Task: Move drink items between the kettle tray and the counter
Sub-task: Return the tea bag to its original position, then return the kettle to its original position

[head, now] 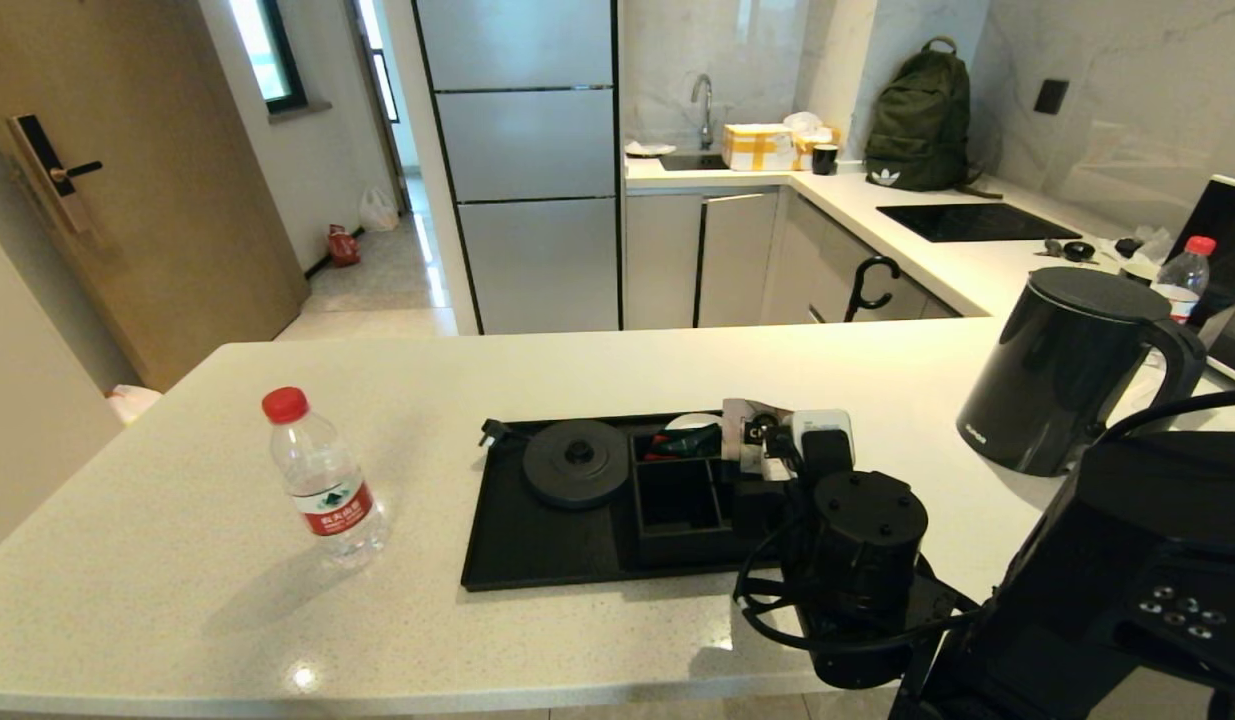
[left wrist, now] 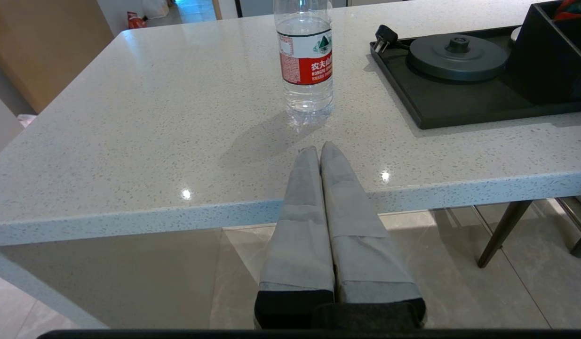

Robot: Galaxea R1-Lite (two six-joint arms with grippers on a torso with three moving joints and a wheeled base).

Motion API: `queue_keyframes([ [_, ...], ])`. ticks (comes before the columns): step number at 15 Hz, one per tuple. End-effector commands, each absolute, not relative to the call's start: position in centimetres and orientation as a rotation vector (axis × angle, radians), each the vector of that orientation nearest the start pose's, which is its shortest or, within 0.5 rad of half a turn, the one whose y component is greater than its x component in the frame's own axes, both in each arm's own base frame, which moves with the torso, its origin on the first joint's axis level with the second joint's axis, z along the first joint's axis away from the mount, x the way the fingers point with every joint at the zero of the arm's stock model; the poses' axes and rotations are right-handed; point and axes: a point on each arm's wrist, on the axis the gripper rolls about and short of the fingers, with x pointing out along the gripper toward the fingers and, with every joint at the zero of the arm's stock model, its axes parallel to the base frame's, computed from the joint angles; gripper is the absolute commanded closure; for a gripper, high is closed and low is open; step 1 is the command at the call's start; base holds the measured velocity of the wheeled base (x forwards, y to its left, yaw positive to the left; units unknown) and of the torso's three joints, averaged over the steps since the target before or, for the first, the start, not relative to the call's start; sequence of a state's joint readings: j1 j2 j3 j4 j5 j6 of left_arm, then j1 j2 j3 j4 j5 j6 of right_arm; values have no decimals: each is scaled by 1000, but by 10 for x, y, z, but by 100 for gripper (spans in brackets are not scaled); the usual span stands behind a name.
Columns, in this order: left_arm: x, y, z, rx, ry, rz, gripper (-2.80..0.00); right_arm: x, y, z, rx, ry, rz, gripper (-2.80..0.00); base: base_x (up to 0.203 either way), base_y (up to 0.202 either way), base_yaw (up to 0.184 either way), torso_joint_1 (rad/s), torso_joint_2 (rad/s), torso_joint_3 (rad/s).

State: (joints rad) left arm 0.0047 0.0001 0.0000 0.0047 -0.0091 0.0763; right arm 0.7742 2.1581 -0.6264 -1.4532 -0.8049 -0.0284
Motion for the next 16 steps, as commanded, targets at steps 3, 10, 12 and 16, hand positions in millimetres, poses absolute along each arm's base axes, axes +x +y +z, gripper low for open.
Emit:
queue_keyframes([
  [3, -23, 0, 75, 77, 4, -3, 0, 258, 230, 70, -80, 51, -35, -280, 0, 0, 0, 0, 0, 0],
  [10, -23, 0, 75, 77, 6, -5, 0, 255, 226, 88, -67, 26, -35, -280, 0, 0, 0, 0, 0, 0],
  [12, -23, 0, 75, 77, 4, -5, 0, 249, 215, 120, -30, -13, -51, -280, 0, 0, 0, 0, 0, 0],
  [16, -23, 0, 75, 77, 6, -5, 0, 238, 157, 187, 7, -44, -177, -280, 0, 0, 0, 0, 0, 0],
])
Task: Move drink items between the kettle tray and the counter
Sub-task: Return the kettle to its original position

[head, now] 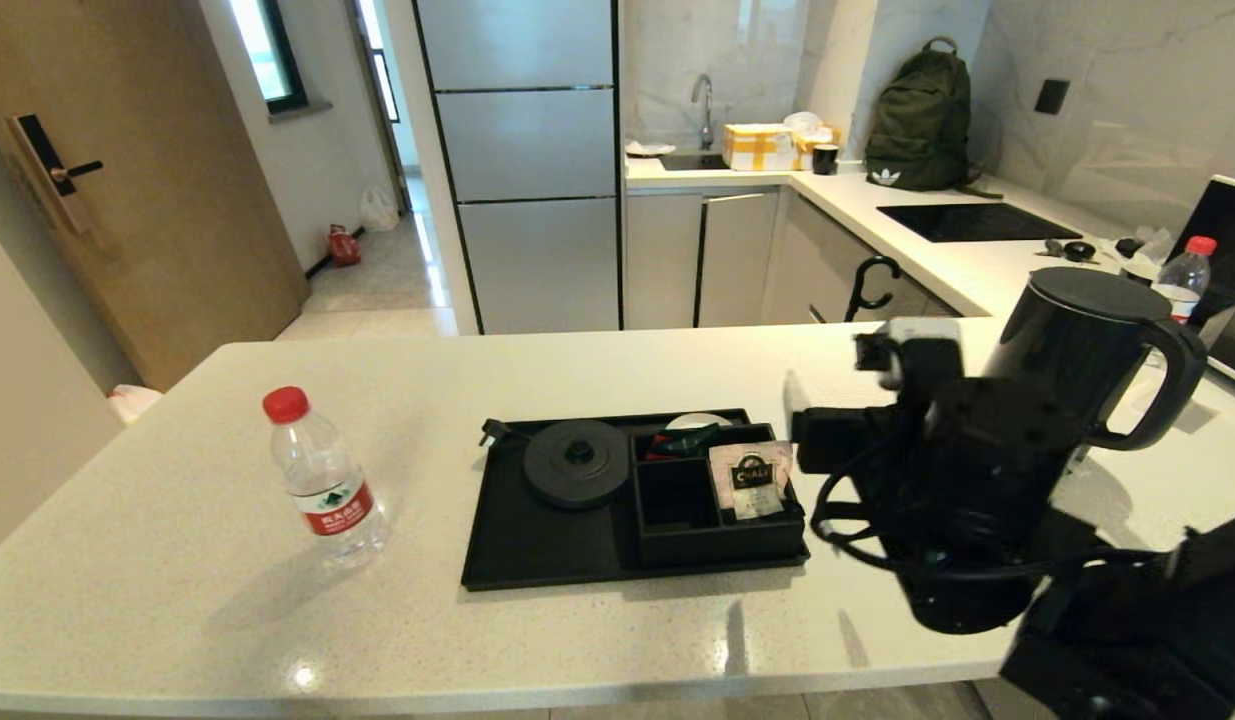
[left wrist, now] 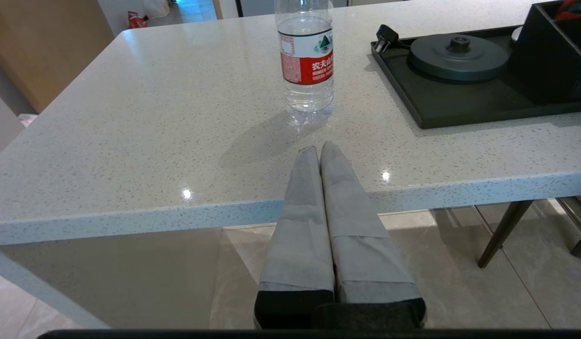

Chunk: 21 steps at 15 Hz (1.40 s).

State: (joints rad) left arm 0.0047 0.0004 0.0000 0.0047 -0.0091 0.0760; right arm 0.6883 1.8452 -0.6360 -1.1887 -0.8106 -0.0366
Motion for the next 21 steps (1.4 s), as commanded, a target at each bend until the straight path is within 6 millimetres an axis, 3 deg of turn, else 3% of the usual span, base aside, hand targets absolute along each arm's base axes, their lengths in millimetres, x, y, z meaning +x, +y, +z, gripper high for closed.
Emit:
queue_keyframes([
  [1, -23, 0, 75, 77, 4, -5, 0, 237, 136, 194, 0, -29, -239, -280, 0, 0, 0, 0, 0, 0],
  [2, -23, 0, 75, 77, 4, -4, 0, 235, 118, 196, -16, -4, -289, 0, 0, 0, 0, 0, 0, 0],
  [5, -23, 0, 75, 77, 4, -5, 0, 226, 76, 182, -74, 109, -409, 0, 0, 0, 0, 0, 0, 0],
  [8, -23, 0, 75, 77, 4, -4, 0, 239, 43, 163, -107, 214, -564, 0, 0, 0, 0, 0, 0, 0],
  [13, -23, 0, 75, 78, 5, -5, 0, 257, 34, 149, -141, 255, -729, 0, 0, 0, 0, 0, 0, 0],
  [14, -23, 0, 75, 77, 4, -3, 0, 267, 33, 145, -142, 257, -756, 0, 0, 0, 0, 0, 0, 0],
  [17, -23, 0, 75, 77, 6, -3, 0, 309, 27, 108, -178, 302, -859, 0, 0, 0, 0, 0, 0, 0],
  [21, -23, 0, 75, 77, 4, -5, 0, 352, -2, 81, -151, 248, -982, 0, 0, 0, 0, 0, 0, 0],
])
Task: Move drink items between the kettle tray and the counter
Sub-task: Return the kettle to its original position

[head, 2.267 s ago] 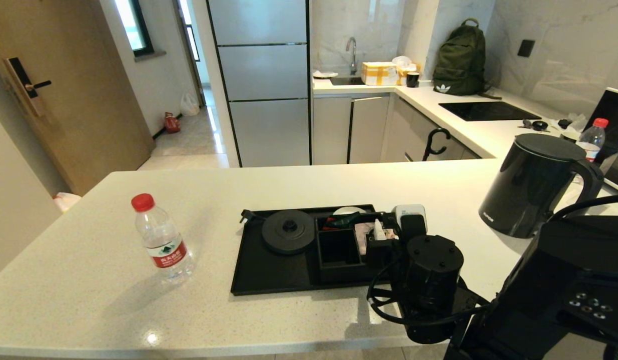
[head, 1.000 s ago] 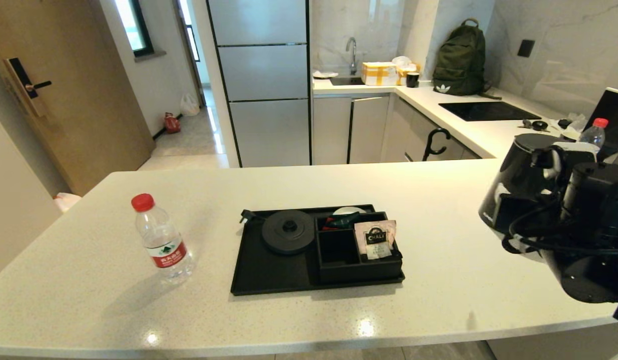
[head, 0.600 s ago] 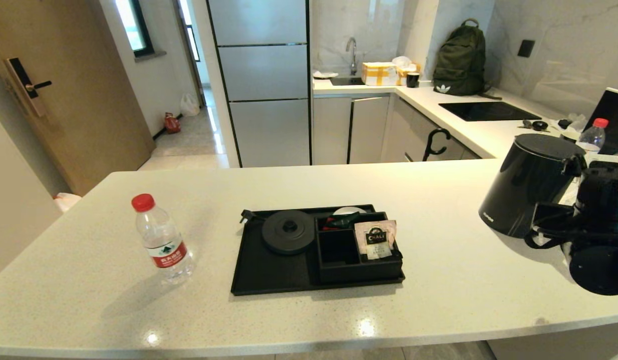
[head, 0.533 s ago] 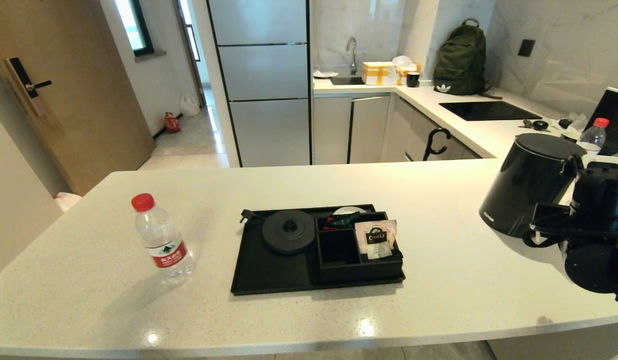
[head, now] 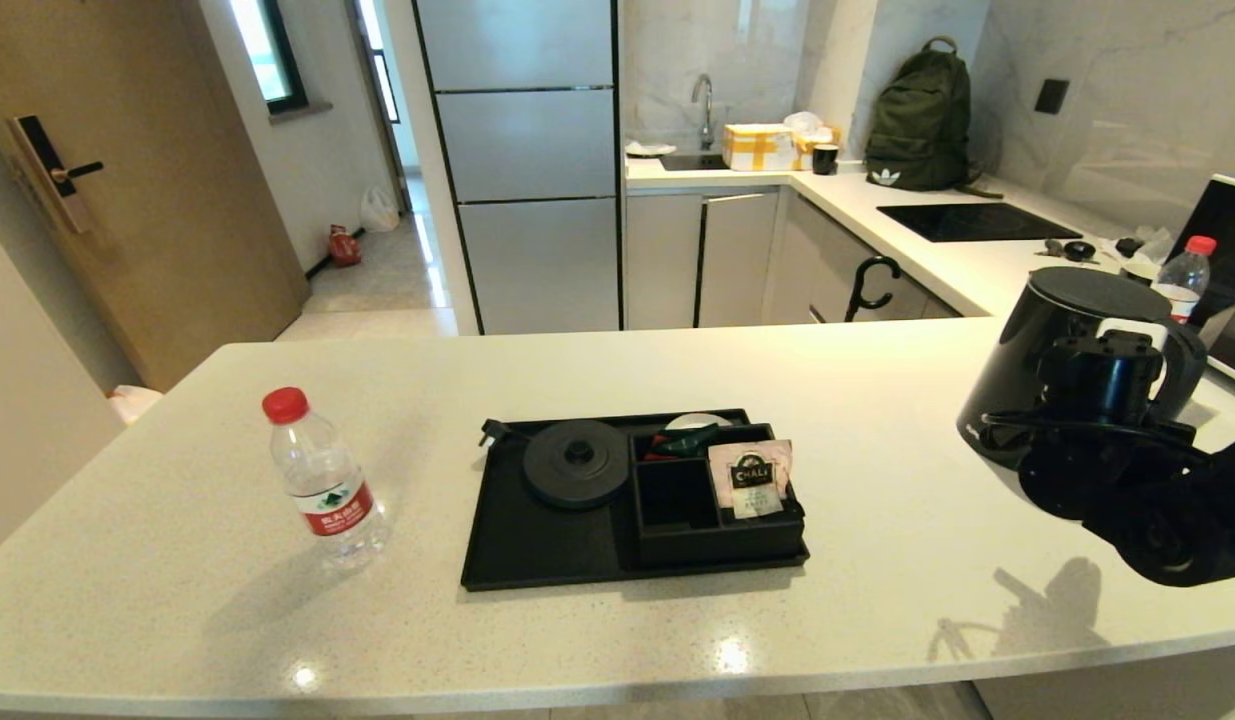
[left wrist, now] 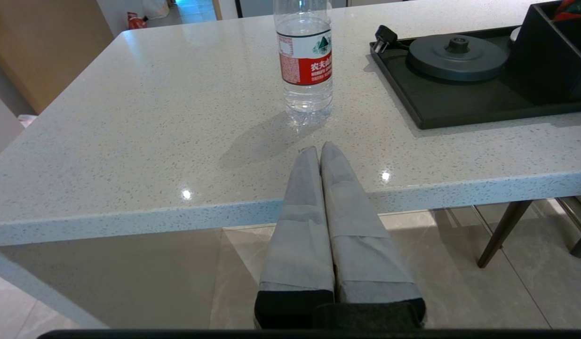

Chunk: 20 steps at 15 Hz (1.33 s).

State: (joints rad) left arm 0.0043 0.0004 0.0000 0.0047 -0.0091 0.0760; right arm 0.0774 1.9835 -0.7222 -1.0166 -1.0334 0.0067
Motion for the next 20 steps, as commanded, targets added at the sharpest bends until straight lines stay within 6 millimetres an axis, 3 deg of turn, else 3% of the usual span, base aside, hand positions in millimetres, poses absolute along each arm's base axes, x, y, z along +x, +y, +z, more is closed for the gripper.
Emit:
queue_keyframes([
  [1, -23, 0, 75, 77, 6, -5, 0, 361, -9, 78, -146, 220, -1002, 0, 0, 0, 0, 0, 0, 0],
  [3, -23, 0, 75, 77, 6, -5, 0, 377, -17, 73, -142, 182, -1007, 0, 0, 0, 0, 0, 0, 0],
  [4, -23, 0, 75, 77, 5, -5, 0, 383, -19, 74, -136, 160, -992, -280, 0, 0, 0, 0, 0, 0],
  [7, -23, 0, 75, 77, 4, -5, 0, 384, -24, 82, -129, 132, -1003, -280, 0, 0, 0, 0, 0, 0],
  [12, -23, 0, 75, 77, 5, -5, 0, 384, -23, 77, -130, 135, -996, -280, 0, 0, 0, 0, 0, 0],
  [20, -23, 0, 75, 77, 6, -5, 0, 363, -19, 86, -123, 121, -987, -280, 0, 0, 0, 0, 0, 0],
])
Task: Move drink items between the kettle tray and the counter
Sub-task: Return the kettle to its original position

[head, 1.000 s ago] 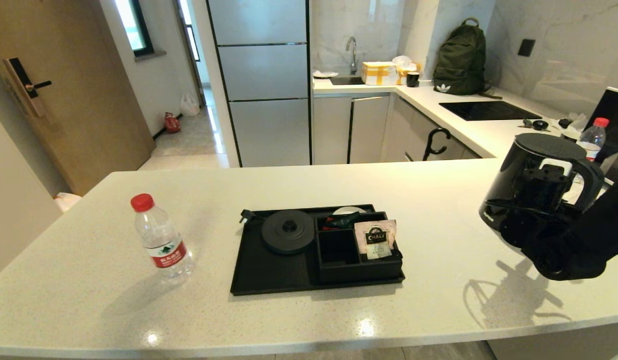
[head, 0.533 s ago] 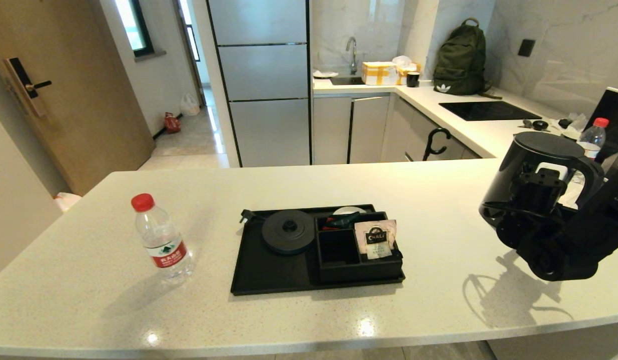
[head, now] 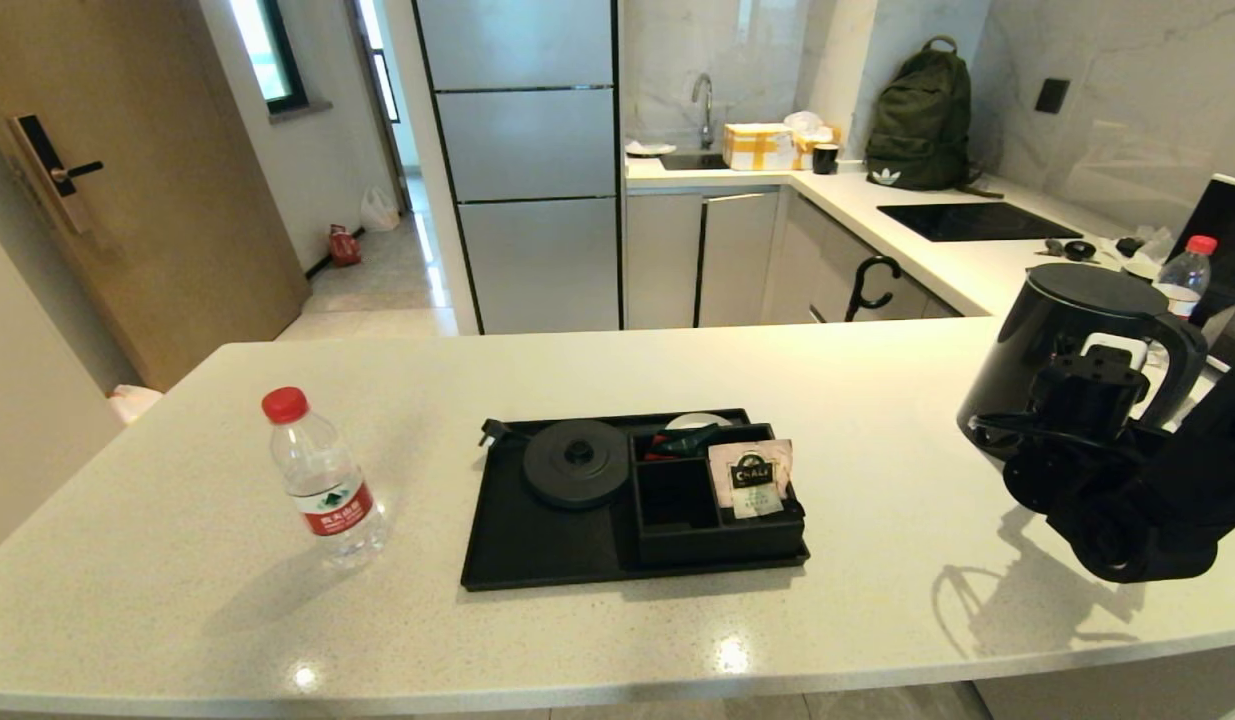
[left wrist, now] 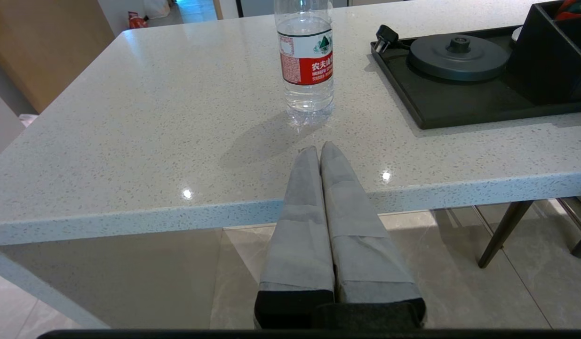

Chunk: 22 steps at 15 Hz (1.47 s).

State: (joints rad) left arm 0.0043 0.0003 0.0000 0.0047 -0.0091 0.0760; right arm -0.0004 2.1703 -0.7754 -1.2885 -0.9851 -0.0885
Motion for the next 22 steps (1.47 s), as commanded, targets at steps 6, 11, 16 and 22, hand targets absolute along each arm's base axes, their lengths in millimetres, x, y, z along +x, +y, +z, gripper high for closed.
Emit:
queue_keyframes([
  [6, -23, 0, 75, 77, 6, -5, 0, 370, -40, 88, -129, 113, -1016, -280, 0, 0, 0, 0, 0, 0],
  [11, -23, 0, 75, 77, 6, -5, 0, 384, -60, 81, -126, 104, -1028, -280, 0, 0, 0, 0, 0, 0],
  [16, -23, 0, 75, 77, 6, -5, 0, 389, -65, 80, -129, 61, -995, -280, 0, 0, 0, 0, 0, 0],
  [22, -23, 0, 75, 77, 4, -4, 0, 377, -67, 77, -145, 21, -923, -280, 0, 0, 0, 0, 0, 0],
])
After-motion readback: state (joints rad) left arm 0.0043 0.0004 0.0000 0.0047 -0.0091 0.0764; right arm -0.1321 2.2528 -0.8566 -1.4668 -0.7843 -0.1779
